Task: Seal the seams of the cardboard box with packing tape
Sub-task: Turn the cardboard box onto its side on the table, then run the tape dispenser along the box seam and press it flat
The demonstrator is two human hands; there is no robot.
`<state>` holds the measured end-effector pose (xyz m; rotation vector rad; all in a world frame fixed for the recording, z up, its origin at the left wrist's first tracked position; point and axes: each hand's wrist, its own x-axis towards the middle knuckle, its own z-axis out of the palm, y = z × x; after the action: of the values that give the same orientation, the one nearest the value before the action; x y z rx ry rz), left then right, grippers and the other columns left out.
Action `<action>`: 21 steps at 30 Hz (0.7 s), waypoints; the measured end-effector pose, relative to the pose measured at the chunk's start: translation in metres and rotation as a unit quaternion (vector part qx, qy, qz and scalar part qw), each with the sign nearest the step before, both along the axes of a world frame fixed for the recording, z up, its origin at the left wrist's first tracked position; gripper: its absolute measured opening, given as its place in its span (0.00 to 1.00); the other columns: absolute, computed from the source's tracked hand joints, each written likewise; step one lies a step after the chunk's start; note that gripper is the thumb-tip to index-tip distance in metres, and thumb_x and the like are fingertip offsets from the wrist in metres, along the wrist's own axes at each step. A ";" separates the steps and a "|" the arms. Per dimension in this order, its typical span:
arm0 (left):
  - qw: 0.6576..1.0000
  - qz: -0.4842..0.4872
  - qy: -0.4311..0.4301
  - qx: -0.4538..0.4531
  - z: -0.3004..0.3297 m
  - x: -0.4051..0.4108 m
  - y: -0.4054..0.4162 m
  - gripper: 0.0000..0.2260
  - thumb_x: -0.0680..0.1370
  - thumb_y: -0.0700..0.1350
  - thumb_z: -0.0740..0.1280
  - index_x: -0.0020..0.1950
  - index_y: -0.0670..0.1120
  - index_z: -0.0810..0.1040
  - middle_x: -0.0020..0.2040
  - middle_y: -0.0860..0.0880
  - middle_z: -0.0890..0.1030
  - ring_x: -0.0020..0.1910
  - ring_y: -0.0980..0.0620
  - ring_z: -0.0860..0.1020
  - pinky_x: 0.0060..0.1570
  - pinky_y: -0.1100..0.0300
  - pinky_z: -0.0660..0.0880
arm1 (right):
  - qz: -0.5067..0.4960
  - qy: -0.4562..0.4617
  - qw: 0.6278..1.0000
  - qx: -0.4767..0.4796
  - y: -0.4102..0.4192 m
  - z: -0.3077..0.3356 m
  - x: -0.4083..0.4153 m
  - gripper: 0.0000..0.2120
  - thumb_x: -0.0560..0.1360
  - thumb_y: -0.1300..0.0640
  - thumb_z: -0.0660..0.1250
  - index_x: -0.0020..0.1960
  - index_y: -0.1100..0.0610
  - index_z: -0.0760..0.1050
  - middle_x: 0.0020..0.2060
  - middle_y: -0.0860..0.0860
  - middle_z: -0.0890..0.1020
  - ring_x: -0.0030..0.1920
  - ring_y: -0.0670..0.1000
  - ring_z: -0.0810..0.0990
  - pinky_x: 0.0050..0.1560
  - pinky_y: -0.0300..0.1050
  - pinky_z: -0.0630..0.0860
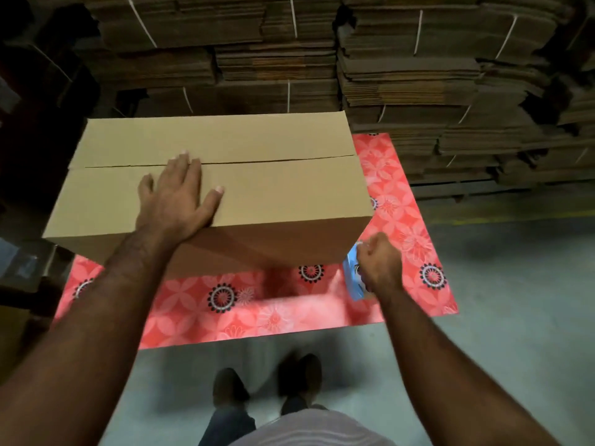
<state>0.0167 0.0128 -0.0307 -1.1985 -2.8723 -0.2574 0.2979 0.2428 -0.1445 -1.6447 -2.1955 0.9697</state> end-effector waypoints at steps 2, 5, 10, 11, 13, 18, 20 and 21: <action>0.999 -0.044 0.001 -0.010 -0.001 0.016 0.017 0.37 0.78 0.67 0.44 0.81 0.45 0.57 0.82 0.45 0.55 0.80 0.46 0.53 0.74 0.39 0.53 | 0.048 -0.048 0.998 0.018 -0.022 -0.026 0.009 0.15 0.75 0.51 0.70 0.54 0.61 0.71 0.44 0.61 0.82 0.47 0.64 0.81 0.43 0.51 0.74; 0.998 -0.050 0.022 -0.021 -0.004 0.026 0.028 0.37 0.79 0.66 0.42 0.81 0.45 0.58 0.82 0.45 0.56 0.80 0.46 0.54 0.74 0.41 0.55 | 0.096 -0.132 0.986 0.042 -0.031 -0.040 0.009 0.29 0.75 0.50 0.71 0.67 0.63 0.65 0.50 0.61 0.81 0.52 0.63 0.81 0.47 0.52 0.77; 0.999 -0.041 0.023 -0.025 -0.007 0.025 0.026 0.37 0.79 0.67 0.42 0.81 0.46 0.58 0.82 0.47 0.56 0.80 0.48 0.54 0.75 0.42 0.55 | 0.055 -0.136 0.989 0.010 -0.022 -0.046 0.014 0.30 0.74 0.59 0.70 0.70 0.60 0.58 0.52 0.61 0.81 0.54 0.64 0.81 0.48 0.52 0.77; 0.999 -0.040 0.020 -0.024 -0.007 0.025 0.027 0.37 0.79 0.67 0.42 0.81 0.47 0.58 0.82 0.48 0.56 0.80 0.48 0.54 0.75 0.43 0.55 | 0.029 -0.108 0.994 0.014 -0.016 -0.044 0.018 0.28 0.73 0.60 0.70 0.68 0.59 0.59 0.50 0.61 0.81 0.52 0.64 0.82 0.46 0.51 0.76; 0.999 -0.039 0.019 -0.024 -0.007 0.026 0.027 0.37 0.78 0.67 0.42 0.80 0.47 0.59 0.82 0.48 0.56 0.80 0.48 0.54 0.75 0.43 0.54 | -0.029 -0.033 0.999 -0.025 0.002 -0.029 0.025 0.27 0.72 0.62 0.70 0.67 0.58 0.61 0.52 0.61 0.80 0.51 0.64 0.81 0.46 0.49 0.73; 0.999 -0.041 0.016 -0.027 -0.006 0.025 0.026 0.38 0.77 0.69 0.41 0.81 0.48 0.59 0.82 0.48 0.56 0.80 0.49 0.54 0.75 0.44 0.55 | -0.083 0.199 0.974 -0.073 0.061 0.035 0.035 0.33 0.67 0.57 0.71 0.70 0.55 0.66 0.58 0.59 0.80 0.54 0.59 0.81 0.56 0.55 0.79; 0.999 -0.040 0.013 -0.027 -0.005 0.026 0.026 0.39 0.77 0.69 0.40 0.80 0.48 0.59 0.82 0.48 0.56 0.80 0.49 0.54 0.75 0.44 0.55 | -0.071 0.269 0.958 -0.063 0.073 0.076 0.028 0.28 0.67 0.60 0.68 0.67 0.57 0.69 0.58 0.58 0.80 0.49 0.50 0.81 0.49 0.47 0.79; 0.999 -0.040 0.008 -0.027 -0.003 0.027 0.026 0.39 0.77 0.69 0.40 0.80 0.48 0.59 0.82 0.49 0.56 0.80 0.49 0.54 0.75 0.44 0.55 | -0.065 0.295 0.952 -0.054 0.075 0.099 0.023 0.26 0.69 0.62 0.68 0.66 0.57 0.71 0.56 0.56 0.81 0.46 0.45 0.81 0.44 0.43 0.77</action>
<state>0.0439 0.0386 -0.0337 -1.3208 -2.8386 -0.1732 0.3208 0.3179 -0.0457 -1.2919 -1.6400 1.3484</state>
